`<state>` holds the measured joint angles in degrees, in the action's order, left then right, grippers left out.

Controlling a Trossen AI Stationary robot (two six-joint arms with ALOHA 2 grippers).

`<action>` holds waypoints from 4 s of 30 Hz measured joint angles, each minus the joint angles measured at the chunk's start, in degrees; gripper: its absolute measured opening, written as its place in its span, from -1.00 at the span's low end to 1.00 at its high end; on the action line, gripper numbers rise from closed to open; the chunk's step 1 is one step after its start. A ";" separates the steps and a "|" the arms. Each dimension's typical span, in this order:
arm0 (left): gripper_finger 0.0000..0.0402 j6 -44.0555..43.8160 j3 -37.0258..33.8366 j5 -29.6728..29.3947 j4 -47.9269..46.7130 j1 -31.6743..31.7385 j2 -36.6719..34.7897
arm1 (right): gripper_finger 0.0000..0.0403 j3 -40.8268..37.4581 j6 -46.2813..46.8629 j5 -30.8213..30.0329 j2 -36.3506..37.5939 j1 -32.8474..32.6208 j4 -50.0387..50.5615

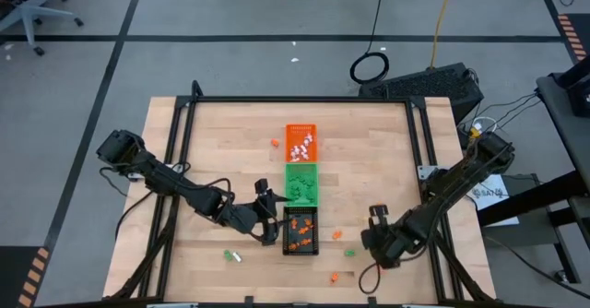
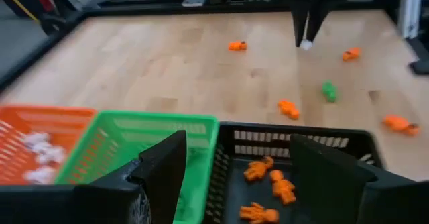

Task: Sort Halloween decoration
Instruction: Put the white skeleton toy into the orange bin, then put the orange skeleton toy into the black bin

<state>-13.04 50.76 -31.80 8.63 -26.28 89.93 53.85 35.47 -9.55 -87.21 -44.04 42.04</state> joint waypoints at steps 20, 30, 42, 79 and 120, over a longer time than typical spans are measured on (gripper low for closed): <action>0.32 7.96 0.00 -3.43 -0.64 0.06 -0.03 | -0.96 0.08 -20.17 -12.27 8.10 12.61 -2.43; 0.32 7.40 0.00 -3.18 -1.28 0.06 -0.04 | -0.96 0.15 -39.11 -27.50 8.10 13.76 -10.94; 0.32 7.33 0.00 -2.96 -1.71 0.06 -0.04 | -0.91 0.15 -53.32 -32.62 8.10 13.95 -10.97; 0.13 13.46 0.02 -8.82 -15.89 2.74 -10.43 | -0.90 0.21 -32.42 -13.51 3.39 35.39 -38.60; 0.11 1.34 -5.99 -16.79 -17.23 3.12 -10.36 | -0.25 0.15 -30.67 6.40 -3.26 56.34 -46.61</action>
<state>-11.70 44.77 -48.60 -8.60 -23.16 79.57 54.00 4.81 -3.15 -90.47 12.30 -4.57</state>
